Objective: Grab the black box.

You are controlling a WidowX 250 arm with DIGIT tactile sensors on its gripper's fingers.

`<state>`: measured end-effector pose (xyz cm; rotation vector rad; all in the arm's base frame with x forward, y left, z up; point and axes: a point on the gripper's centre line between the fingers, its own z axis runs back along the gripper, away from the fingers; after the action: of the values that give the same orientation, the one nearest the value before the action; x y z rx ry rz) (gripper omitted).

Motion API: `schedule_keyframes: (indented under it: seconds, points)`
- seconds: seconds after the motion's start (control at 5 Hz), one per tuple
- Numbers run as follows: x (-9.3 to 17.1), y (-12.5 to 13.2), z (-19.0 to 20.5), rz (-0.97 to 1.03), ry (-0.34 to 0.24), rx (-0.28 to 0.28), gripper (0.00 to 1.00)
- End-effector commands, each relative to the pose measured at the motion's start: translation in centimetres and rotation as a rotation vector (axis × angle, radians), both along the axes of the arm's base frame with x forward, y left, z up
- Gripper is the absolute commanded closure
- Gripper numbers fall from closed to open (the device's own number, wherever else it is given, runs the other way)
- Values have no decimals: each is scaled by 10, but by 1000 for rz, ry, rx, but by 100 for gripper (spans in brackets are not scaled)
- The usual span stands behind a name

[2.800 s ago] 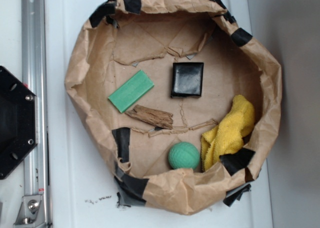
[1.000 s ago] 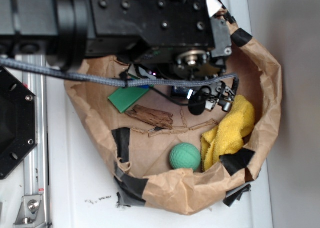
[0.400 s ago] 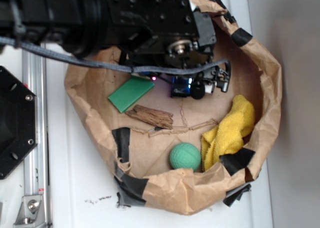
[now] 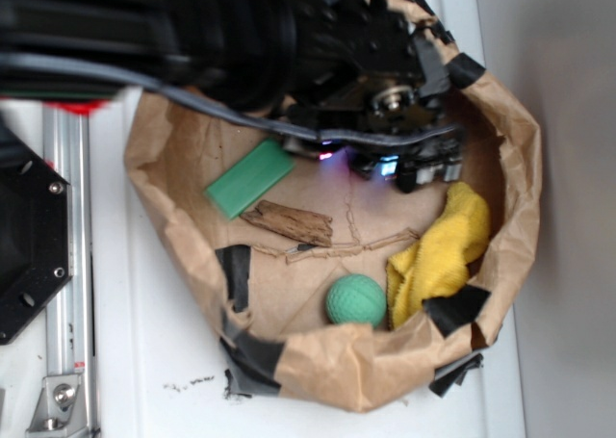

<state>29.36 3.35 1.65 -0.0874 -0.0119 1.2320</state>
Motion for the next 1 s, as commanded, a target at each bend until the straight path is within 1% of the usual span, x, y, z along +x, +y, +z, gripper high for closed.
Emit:
schedule_keyframes:
  seconds: [0.0,0.2,0.4,0.6,0.8]
  points:
    - [6,-2,23,-11,-14,14,100]
    - [-10,7,60,-261,-37,56,100]
    - [-31,4,112,-510,-60,250,100]
    - [-45,1,163,-761,-80,363,100]
    - [-44,4,188,-1016,-82,330,100]
